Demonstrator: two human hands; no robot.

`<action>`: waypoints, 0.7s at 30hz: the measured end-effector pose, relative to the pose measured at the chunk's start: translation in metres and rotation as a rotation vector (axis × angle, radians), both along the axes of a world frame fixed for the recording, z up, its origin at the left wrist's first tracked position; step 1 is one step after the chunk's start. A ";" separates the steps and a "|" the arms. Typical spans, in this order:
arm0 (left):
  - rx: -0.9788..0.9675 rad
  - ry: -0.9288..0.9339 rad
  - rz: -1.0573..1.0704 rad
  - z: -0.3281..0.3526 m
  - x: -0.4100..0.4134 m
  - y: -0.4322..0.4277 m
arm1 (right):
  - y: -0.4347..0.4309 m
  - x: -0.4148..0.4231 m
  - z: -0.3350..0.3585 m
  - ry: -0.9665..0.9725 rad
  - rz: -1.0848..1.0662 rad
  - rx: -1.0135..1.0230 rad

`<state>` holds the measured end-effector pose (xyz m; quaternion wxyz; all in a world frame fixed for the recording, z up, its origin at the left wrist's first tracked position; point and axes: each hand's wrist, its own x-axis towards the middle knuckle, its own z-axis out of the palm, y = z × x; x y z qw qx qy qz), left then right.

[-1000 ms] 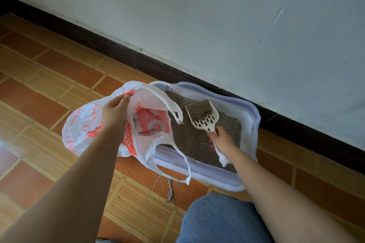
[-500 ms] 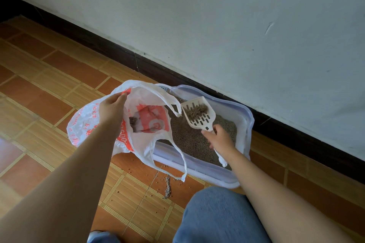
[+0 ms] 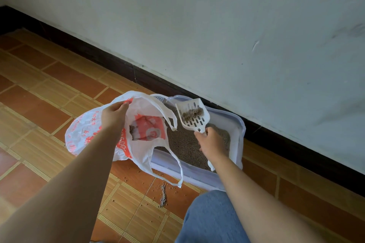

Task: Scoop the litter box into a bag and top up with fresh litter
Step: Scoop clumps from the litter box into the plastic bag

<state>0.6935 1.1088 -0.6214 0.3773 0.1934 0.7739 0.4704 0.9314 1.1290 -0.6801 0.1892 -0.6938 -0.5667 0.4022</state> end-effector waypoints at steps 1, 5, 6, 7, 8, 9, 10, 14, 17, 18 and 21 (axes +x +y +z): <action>0.000 0.003 -0.005 -0.001 0.000 0.000 | -0.001 0.002 -0.002 -0.001 -0.008 -0.012; -0.007 0.003 0.006 -0.004 -0.004 0.000 | 0.001 0.006 -0.009 -0.051 -0.022 -0.040; -0.009 0.002 0.013 -0.004 -0.006 0.000 | 0.001 0.006 -0.009 -0.057 -0.014 -0.043; -0.009 0.001 0.018 -0.004 -0.007 0.000 | 0.002 0.006 -0.009 -0.059 -0.006 -0.046; -0.009 -0.001 0.021 -0.005 -0.008 0.001 | 0.001 0.007 -0.009 -0.059 0.000 -0.050; -0.005 -0.003 0.025 -0.005 -0.009 0.001 | 0.001 0.008 -0.008 -0.061 0.012 -0.059; -0.001 -0.005 0.028 -0.006 -0.009 0.002 | 0.000 0.009 -0.008 -0.072 0.042 -0.068; 0.004 -0.024 0.029 -0.005 -0.008 0.004 | 0.001 0.009 -0.007 -0.145 0.168 -0.070; 0.010 -0.027 0.032 -0.004 -0.006 0.007 | 0.002 0.008 -0.007 -0.107 0.145 -0.086; 0.013 -0.032 0.033 -0.004 -0.005 0.007 | 0.002 0.008 -0.007 -0.102 0.148 -0.086; 0.015 -0.048 0.047 -0.003 -0.007 0.005 | 0.001 0.009 -0.007 -0.085 0.145 -0.087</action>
